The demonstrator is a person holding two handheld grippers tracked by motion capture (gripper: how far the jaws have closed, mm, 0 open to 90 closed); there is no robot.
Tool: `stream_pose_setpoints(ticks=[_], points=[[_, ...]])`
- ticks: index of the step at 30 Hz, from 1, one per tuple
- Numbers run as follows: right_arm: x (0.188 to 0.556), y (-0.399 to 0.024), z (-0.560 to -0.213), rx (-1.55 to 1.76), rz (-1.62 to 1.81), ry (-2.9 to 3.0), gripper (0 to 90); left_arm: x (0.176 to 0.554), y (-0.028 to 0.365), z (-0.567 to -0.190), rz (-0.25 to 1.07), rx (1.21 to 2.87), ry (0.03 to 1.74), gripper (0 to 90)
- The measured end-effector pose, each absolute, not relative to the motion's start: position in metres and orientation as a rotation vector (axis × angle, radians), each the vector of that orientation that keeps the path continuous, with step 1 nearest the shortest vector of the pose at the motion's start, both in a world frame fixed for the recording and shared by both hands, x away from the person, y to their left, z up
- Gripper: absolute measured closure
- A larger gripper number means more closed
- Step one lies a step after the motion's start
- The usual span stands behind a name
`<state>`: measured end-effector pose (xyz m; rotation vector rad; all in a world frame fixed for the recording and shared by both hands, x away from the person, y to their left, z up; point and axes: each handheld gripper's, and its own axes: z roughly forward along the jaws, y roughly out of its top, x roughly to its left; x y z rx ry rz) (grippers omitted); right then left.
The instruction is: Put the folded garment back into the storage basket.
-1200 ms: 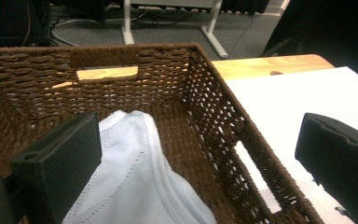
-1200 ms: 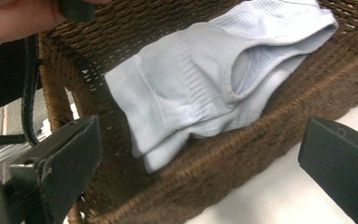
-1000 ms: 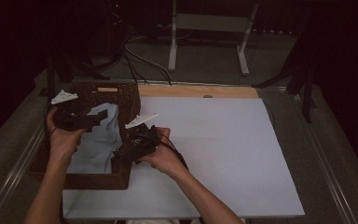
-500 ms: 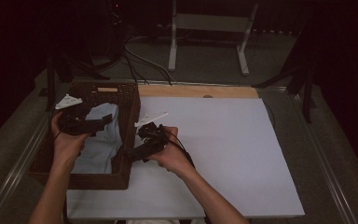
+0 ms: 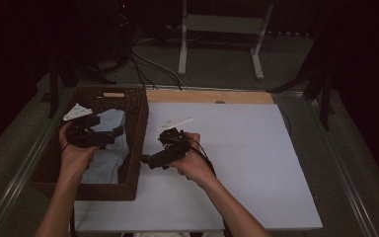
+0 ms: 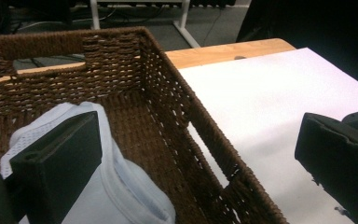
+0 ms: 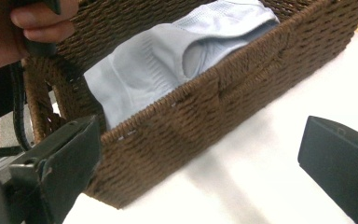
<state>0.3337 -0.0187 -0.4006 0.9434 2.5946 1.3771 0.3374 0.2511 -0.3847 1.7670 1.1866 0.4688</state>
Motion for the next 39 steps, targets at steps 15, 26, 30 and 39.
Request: stream_pose_setpoints(ticks=[15,26,30,39], points=[[0.332,-0.049,-0.411,0.999,1.377,2.545,0.0,0.324,0.234,-0.387,0.447,1.79,1.133,2.2],[0.331,-0.072,-0.413,1.016,1.364,2.504,0.0,0.313,0.228,-0.393,0.415,1.774,1.115,2.2],[0.33,-0.081,-0.412,1.026,1.375,2.485,0.0,0.307,0.225,-0.394,0.405,1.765,1.098,2.2],[0.328,-0.099,-0.41,1.043,1.39,2.446,0.0,0.296,0.216,-0.399,0.42,1.796,1.061,2.2]])
